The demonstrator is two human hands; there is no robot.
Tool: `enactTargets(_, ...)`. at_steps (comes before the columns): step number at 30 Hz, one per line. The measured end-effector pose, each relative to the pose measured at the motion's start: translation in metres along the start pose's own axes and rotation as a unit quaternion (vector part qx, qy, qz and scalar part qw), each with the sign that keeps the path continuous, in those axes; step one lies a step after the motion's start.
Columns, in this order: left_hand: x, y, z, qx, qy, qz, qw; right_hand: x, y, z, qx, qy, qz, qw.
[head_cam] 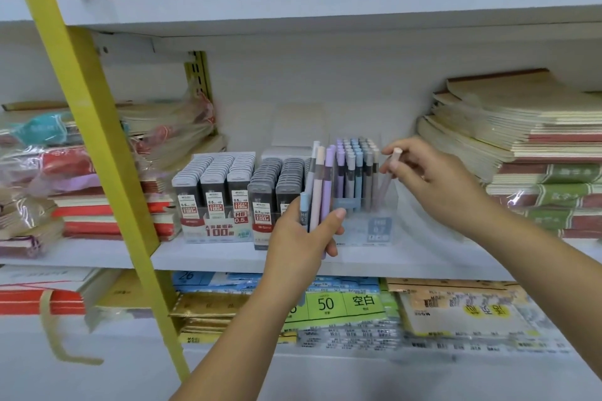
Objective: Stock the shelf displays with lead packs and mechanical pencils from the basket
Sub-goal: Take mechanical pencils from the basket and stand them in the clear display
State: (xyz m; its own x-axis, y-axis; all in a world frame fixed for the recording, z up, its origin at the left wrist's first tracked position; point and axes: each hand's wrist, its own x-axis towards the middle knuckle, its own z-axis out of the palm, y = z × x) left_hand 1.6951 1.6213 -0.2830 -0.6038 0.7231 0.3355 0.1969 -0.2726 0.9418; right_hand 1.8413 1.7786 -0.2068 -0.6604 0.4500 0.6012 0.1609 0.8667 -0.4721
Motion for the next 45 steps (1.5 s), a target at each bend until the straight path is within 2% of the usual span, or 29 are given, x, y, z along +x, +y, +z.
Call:
enactTargets(6, -0.002, -0.003, -0.001, 0.006, -0.004, -0.011, 1.0, 0.002, -0.001, 0.004, 0.011, -0.009, 0.0, 1.0)
enactTargets(9, -0.001, -0.002, -0.002, 0.014, -0.007, -0.013, 1.0, 0.005, 0.0, 0.007, 0.013, 0.031, 0.01, 0.999)
enactTargets(15, -0.003, 0.001, -0.002, 0.046, -0.011, -0.003, 0.999, 0.007, 0.004, 0.018, -0.049, 0.099, -0.004, 0.994)
enactTargets(22, -0.007, 0.01, -0.003, 0.016, -0.015, -0.031, 0.999, 0.005, 0.005, 0.03, -0.08, 0.068, 0.033, 0.994)
enactTargets(24, -0.009, 0.013, -0.003, 0.004, -0.02, -0.036, 0.999, 0.001, -0.002, 0.027, -0.095, 0.104, 0.03, 0.99)
enactTargets(26, -0.01, 0.015, -0.004, -0.007, -0.027, -0.039, 0.999, -0.006, -0.012, 0.024, -0.051, 0.152, 0.007, 0.987)
enactTargets(27, -0.011, 0.016, -0.004, -0.008, -0.031, -0.039, 0.999, -0.01, -0.019, 0.024, 0.014, 0.149, 0.011, 0.989)
enactTargets(30, -0.012, 0.017, -0.003, -0.009, -0.04, -0.036, 0.998, -0.016, -0.042, 0.028, 0.249, 0.035, 0.073, 0.965)
enactTargets(32, -0.013, 0.018, -0.001, -0.001, -0.05, -0.032, 0.998, -0.016, -0.05, 0.031, 0.312, 0.0, 0.084, 0.946)
enactTargets(36, -0.015, 0.017, 0.0, 0.019, -0.056, -0.037, 0.998, -0.015, -0.051, 0.032, 0.358, 0.022, 0.098, 0.928)
enactTargets(40, -0.016, 0.016, -0.007, -0.01, -0.039, -0.055, 0.998, -0.012, -0.044, 0.017, 0.364, 0.135, 0.081, 0.918)
enactTargets(43, -0.015, 0.012, -0.013, -0.012, -0.012, -0.064, 0.998, -0.008, -0.04, 0.005, 0.313, 0.202, 0.024, 0.928)
enactTargets(45, -0.015, 0.011, -0.016, -0.019, 0.003, -0.067, 0.998, -0.006, -0.039, 0.004, 0.28, 0.194, -0.011, 0.94)
